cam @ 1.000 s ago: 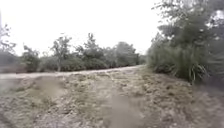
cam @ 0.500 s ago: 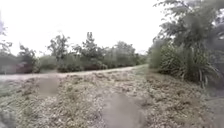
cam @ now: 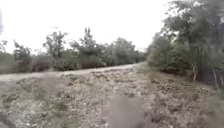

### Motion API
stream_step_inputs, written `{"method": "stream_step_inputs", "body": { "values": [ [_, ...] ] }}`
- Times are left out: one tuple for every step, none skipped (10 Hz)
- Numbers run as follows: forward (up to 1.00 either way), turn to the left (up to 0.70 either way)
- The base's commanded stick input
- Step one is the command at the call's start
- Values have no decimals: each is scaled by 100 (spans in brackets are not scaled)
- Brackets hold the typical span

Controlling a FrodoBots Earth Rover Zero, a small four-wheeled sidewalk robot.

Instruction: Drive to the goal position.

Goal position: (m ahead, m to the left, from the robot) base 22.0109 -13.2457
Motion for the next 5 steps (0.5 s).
{"method": "stream_step_inputs", "body": {
  "values": [
    [70, 0],
    [70, 0],
    [70, 0],
    [70, 0],
    [70, 0]
  ]
}}
